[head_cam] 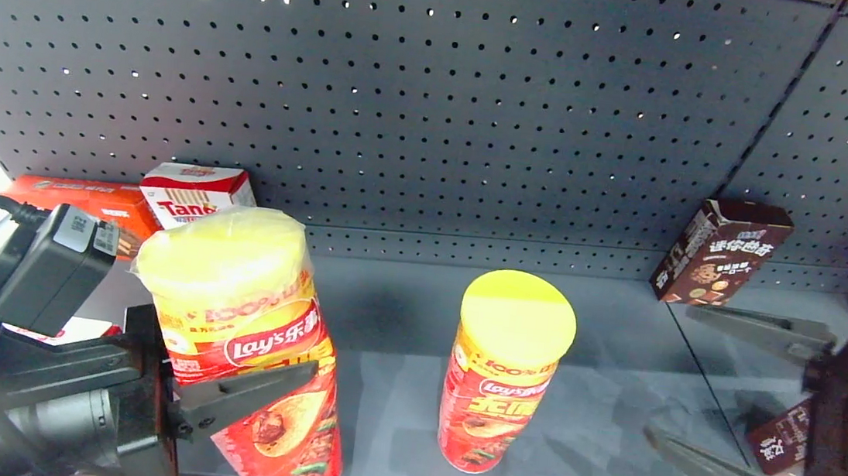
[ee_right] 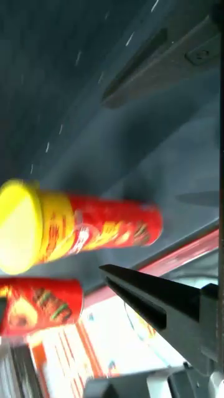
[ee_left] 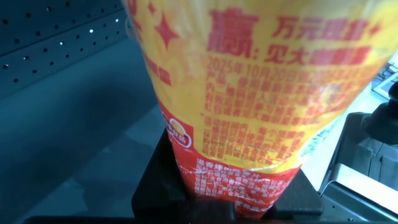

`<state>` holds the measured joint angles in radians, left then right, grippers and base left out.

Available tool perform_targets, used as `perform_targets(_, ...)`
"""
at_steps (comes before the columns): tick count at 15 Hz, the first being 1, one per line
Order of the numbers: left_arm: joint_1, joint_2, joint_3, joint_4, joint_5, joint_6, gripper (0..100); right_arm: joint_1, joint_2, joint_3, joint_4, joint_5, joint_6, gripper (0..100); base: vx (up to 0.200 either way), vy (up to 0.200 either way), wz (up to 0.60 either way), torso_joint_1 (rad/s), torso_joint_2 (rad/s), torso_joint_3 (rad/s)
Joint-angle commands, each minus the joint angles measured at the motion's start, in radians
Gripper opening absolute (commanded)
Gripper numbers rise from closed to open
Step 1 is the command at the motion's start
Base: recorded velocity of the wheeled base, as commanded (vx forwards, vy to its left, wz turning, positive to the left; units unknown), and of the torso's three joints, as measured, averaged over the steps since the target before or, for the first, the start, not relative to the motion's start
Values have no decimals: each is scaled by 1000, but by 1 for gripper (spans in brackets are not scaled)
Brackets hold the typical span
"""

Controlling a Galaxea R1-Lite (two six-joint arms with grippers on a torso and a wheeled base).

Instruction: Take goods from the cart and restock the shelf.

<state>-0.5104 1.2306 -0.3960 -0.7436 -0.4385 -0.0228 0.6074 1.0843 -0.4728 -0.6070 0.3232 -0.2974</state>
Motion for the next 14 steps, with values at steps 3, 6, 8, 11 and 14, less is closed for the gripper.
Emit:
perform_targets(3,-5,0,-7,0,0,1,0,0,-560,5,501,-339,1,100,0,0,0,0,0,0)
perform_targets(6,-7,0,-9,0,0,4,0,-40,-819,103,776,-437,15,100,0,0,0,0,0,0)
perform_targets(8,-7,1,-14,0,0,4,0,-55,-906,195,782,-435,50,100,0,0,0,0,0,0)
perform_targets(11,-7,0,-12,1,0,4,0,-94,-994,301,783,-435,95,100,0,0,0,0,0,0)
perform_targets(14,-8,4,-17,1,0,4,0,-212,-1014,364,780,-438,169,100,0,0,0,0,0,0)
